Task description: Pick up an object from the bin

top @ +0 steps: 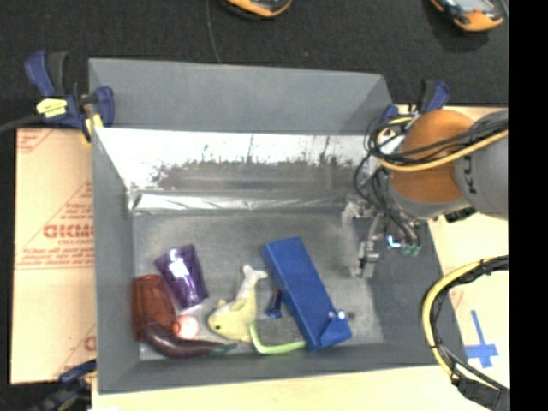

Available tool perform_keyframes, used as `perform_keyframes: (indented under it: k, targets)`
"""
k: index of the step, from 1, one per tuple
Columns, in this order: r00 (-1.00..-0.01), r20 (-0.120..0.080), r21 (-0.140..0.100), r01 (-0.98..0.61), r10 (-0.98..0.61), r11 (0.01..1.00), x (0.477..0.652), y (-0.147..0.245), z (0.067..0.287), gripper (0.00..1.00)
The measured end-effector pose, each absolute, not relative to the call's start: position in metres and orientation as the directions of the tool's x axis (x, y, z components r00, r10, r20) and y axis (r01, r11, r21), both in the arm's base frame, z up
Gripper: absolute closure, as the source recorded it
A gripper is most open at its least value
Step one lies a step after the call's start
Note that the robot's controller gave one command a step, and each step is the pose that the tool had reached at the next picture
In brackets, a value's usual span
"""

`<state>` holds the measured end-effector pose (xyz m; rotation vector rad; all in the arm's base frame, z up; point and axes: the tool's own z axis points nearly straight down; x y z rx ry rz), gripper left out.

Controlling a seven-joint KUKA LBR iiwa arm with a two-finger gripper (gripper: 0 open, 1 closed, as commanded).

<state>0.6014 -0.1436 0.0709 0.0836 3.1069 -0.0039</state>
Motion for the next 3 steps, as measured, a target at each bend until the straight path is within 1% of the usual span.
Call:
perform_keyframes:
  k: [1,2,3]
  targets:
    - [-0.997,-0.036,-0.002,0.067,0.067,0.998,0.59,-0.109,0.07,0.0]
    - [-0.996,-0.036,-0.008,-0.083,-0.084,0.996,0.591,-0.02,0.074,1.0]
    - [-0.996,-0.036,-0.009,-0.084,-0.085,0.996,0.591,-0.02,0.074,1.0]
